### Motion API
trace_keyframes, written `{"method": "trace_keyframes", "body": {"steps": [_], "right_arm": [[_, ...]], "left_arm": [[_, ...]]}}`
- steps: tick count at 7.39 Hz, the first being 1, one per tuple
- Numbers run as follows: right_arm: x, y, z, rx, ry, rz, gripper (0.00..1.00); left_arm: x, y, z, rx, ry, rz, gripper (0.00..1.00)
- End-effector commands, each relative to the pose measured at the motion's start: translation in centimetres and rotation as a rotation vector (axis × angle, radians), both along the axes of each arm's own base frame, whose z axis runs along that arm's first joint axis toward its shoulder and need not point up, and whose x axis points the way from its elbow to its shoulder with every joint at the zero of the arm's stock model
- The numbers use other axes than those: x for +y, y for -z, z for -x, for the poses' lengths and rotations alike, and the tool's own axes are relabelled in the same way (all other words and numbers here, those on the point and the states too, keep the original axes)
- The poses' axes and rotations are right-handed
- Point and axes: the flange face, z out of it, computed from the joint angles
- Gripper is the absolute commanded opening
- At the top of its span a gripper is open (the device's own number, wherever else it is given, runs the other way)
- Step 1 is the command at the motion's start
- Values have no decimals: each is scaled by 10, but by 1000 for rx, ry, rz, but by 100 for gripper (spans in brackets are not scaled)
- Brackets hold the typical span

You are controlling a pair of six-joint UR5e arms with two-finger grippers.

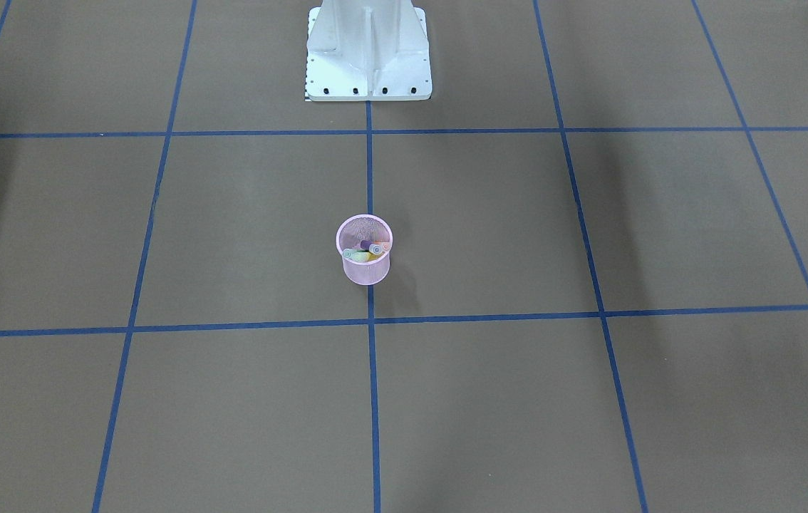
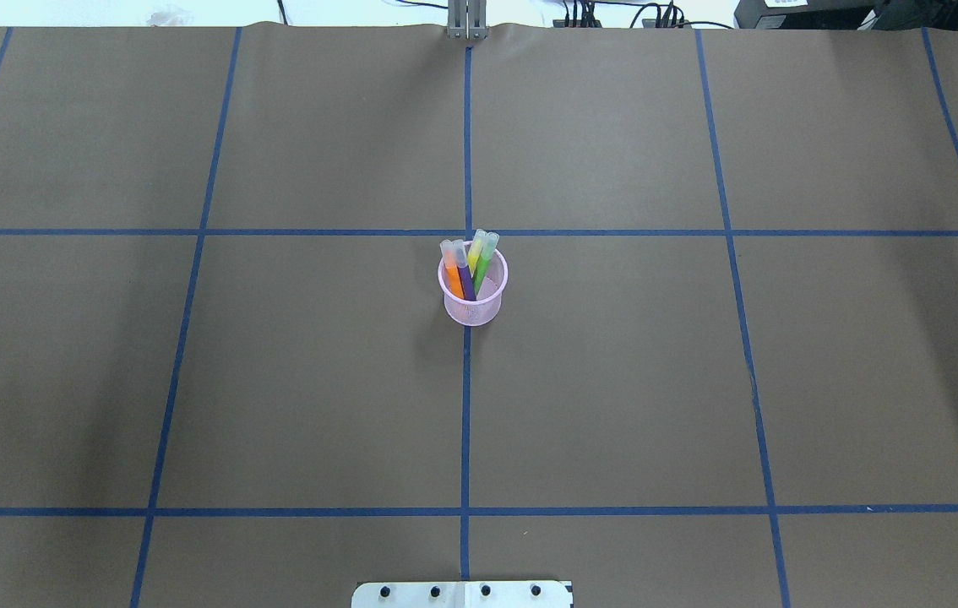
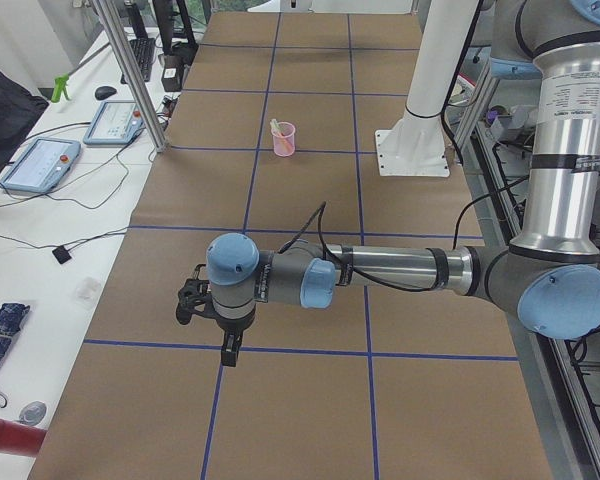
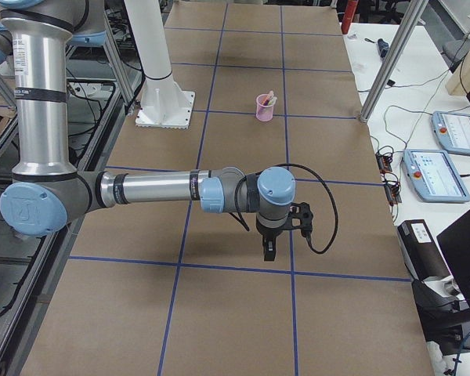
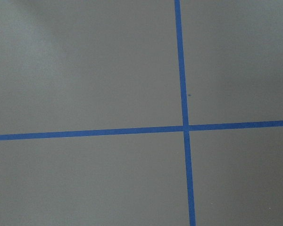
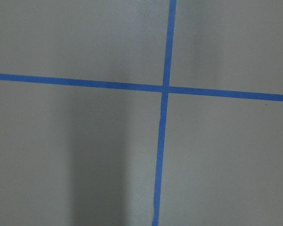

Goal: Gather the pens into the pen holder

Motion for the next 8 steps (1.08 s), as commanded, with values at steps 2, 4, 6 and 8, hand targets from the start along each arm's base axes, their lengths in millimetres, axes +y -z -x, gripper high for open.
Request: {"method": "trace_keyframes", "body": {"steps": [2,4,6,8], "right_arm": [[0,1,-3,9,-7,-3,100],[0,-4,-8,69,-12,-1,100],[0,-4,-8,74,-10,-4,100],[3,-7,-8,72,-11,4,100]], "left_arm": [[0,-2,0,-1,-5,-3,100],[1,-4,0,-1,-8,-2,100],[1,-3,0,-1,-6,-2,100],[1,-4,0,-1,-8,-2,100]]}}
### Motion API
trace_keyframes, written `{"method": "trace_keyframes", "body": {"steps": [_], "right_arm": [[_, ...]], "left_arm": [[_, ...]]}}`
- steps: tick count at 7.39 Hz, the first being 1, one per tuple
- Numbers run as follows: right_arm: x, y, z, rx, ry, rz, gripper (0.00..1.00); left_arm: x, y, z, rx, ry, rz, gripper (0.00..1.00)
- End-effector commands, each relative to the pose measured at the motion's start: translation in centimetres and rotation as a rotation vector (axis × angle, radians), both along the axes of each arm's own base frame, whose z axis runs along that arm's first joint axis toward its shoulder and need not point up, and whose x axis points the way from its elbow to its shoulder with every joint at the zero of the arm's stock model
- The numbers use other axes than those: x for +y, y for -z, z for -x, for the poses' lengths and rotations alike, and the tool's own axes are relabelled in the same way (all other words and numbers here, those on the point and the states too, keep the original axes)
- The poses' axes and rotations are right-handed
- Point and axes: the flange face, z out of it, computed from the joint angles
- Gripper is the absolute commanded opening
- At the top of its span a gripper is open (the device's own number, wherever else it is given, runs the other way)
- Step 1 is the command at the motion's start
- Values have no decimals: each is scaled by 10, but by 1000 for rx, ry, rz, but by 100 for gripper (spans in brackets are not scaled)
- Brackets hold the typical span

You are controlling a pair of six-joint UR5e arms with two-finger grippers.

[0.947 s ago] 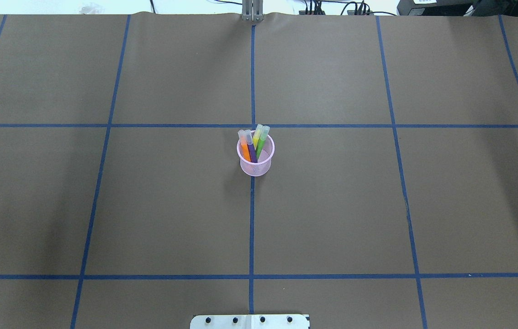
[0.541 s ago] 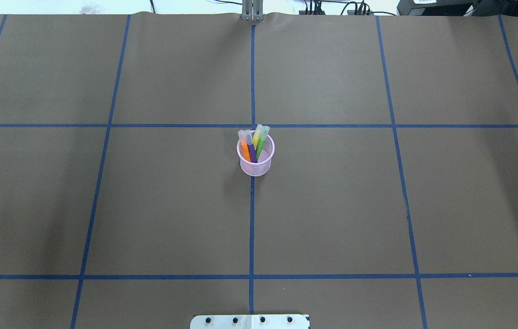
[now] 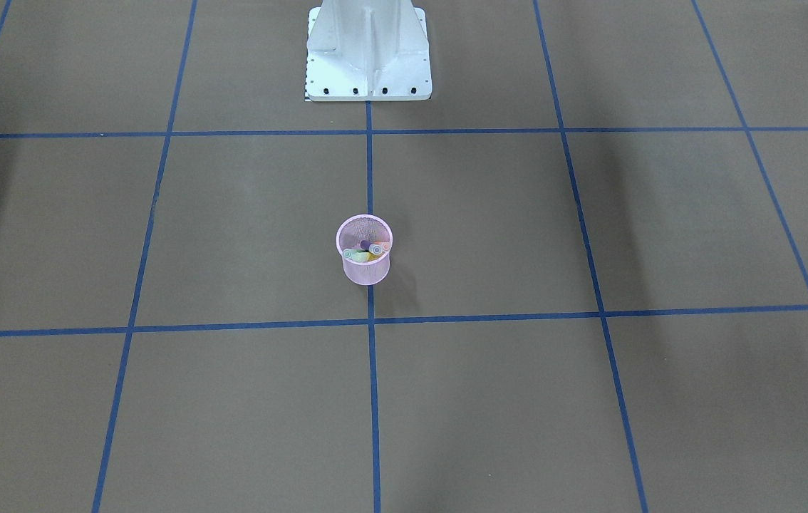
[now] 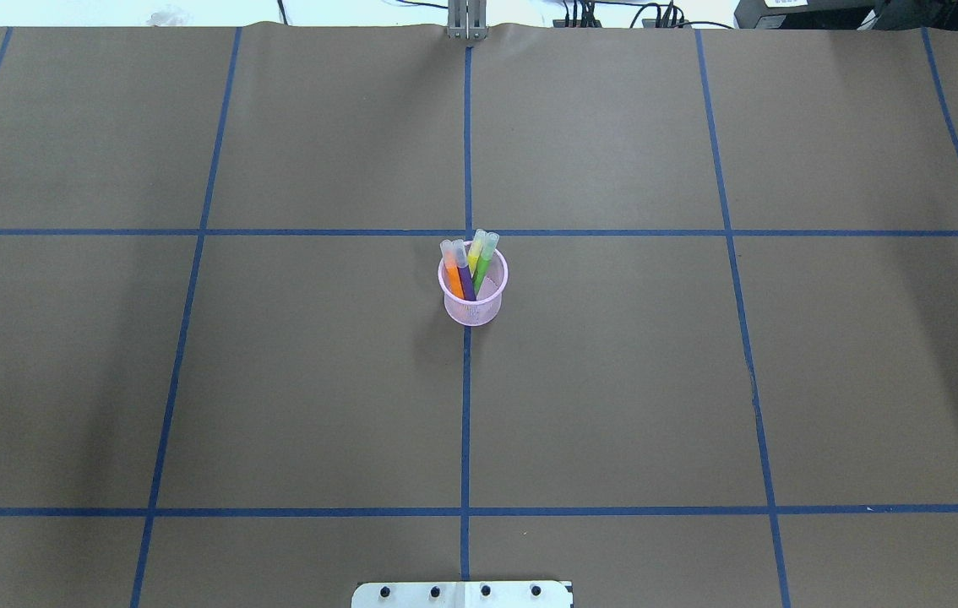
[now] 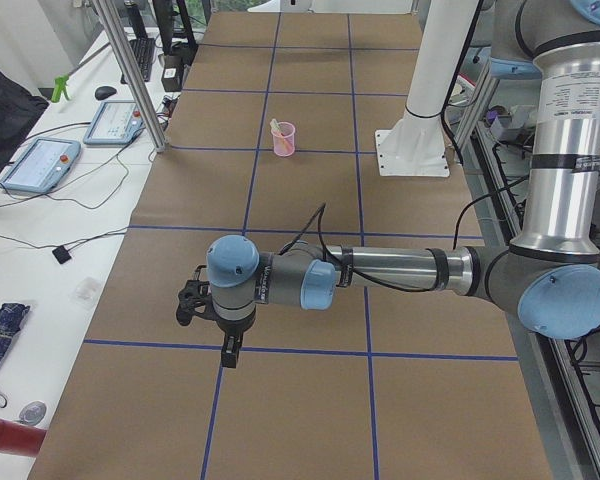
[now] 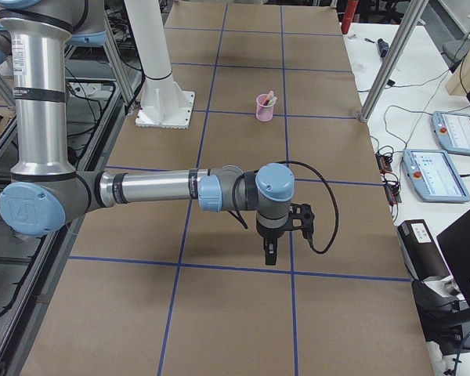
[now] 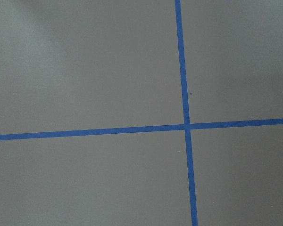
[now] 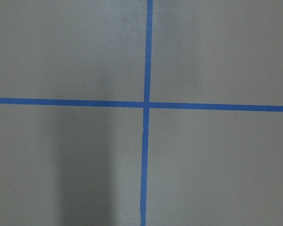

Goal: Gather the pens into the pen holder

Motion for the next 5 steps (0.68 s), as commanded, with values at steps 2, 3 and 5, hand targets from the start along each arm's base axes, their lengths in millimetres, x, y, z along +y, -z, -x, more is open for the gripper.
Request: {"method": "trace_keyframes", "body": {"steps": [2,3,5], "right_arm": [[1,3,-2,2,0,-11,100],[2,1,-2,0,0,-5,100],[4,-1,-2,-3,-2,2,100]], "left_arm": [[0,-1,0,-1,0,2,100],[1,-6,0,0,0,10,100],[1,-5,0,0,0,10,100]]}}
